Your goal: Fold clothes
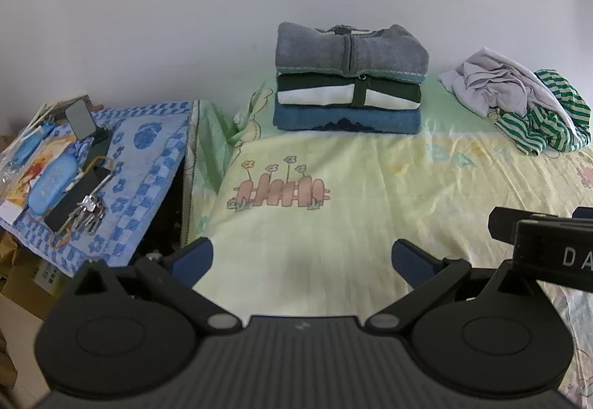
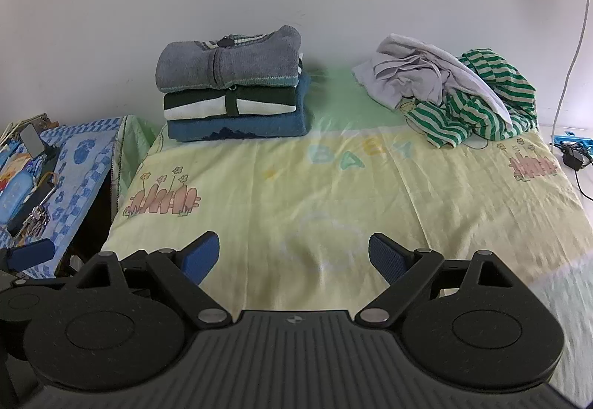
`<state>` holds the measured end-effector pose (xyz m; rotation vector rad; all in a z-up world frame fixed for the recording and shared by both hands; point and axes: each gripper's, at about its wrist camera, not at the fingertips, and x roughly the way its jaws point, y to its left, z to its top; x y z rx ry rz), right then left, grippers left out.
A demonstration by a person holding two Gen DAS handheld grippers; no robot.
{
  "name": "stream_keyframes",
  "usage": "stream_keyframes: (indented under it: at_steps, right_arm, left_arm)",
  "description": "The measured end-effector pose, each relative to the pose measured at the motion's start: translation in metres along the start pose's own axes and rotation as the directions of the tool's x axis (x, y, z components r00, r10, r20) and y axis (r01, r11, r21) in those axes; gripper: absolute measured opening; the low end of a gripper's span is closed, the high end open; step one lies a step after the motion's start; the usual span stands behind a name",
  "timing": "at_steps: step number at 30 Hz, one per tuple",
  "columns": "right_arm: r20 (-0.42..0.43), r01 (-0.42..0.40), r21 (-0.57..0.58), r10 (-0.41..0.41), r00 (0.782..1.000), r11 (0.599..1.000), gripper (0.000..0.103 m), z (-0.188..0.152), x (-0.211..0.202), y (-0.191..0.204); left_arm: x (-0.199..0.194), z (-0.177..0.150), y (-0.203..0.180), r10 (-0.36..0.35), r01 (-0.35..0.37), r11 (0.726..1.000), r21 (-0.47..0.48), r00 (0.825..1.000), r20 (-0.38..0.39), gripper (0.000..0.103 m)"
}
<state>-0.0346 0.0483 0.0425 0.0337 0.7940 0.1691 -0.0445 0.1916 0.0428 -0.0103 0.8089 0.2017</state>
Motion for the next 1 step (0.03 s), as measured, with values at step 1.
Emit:
stream_keyframes:
  at_steps: [1]
  right_arm:
    - [-0.001, -0.002, 0.0, 0.002, 1.0, 1.0, 0.09, 0.0, 0.0005, 0.0]
  left_arm:
    - [0.0004, 0.0, 0.0001, 0.0, 0.0, 1.0, 0.001, 1.0, -0.001, 0.103]
